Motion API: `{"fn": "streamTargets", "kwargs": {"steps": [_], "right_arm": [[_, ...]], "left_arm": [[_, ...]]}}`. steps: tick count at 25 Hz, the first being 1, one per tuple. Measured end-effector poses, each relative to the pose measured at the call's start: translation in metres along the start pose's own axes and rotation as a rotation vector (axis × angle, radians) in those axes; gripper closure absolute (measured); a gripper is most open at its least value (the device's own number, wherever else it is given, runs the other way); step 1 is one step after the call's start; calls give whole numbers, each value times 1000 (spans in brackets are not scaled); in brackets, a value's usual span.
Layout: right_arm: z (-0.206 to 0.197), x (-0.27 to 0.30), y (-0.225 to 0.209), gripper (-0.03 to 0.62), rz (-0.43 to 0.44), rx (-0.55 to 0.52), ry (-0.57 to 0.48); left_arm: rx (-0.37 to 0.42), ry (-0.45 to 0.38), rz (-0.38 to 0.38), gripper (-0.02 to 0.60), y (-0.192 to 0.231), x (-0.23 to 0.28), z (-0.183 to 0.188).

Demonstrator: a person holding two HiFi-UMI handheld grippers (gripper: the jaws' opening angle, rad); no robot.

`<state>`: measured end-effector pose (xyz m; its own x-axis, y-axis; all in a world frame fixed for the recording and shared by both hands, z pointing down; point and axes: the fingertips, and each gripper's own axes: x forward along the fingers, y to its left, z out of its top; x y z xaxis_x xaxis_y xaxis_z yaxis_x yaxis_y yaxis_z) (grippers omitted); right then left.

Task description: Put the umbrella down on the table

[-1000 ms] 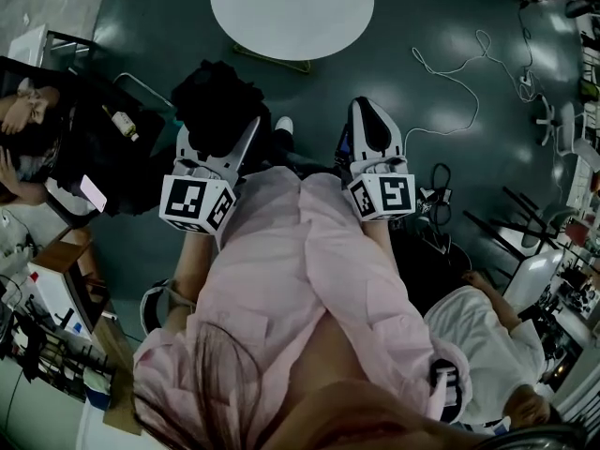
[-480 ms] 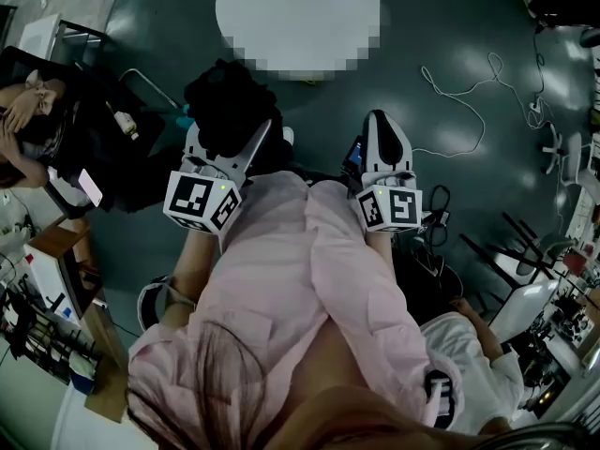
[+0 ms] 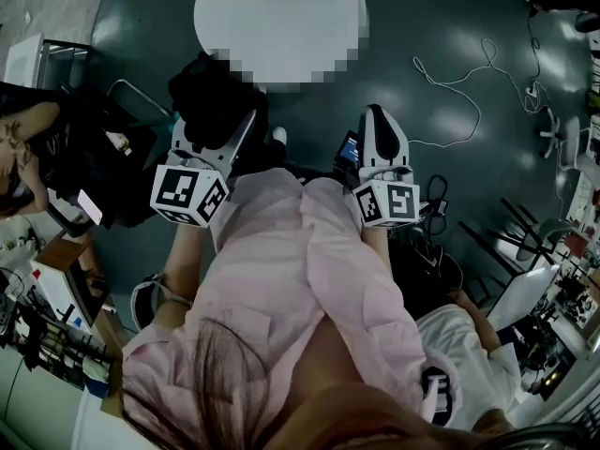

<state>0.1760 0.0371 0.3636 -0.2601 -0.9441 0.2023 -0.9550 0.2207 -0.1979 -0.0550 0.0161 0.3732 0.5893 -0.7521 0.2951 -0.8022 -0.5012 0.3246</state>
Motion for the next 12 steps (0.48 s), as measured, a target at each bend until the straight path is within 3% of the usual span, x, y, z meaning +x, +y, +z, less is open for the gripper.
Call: {"fn": "streamTargets", "kwargs": {"steps": [4, 12], "right_arm": [[5, 18, -14, 551, -45, 31, -7], [26, 78, -12, 551, -69, 22, -14]], "left_arm": [[44, 4, -13, 262, 11, 26, 16], [9, 19, -23, 262, 55, 67, 40]]}}
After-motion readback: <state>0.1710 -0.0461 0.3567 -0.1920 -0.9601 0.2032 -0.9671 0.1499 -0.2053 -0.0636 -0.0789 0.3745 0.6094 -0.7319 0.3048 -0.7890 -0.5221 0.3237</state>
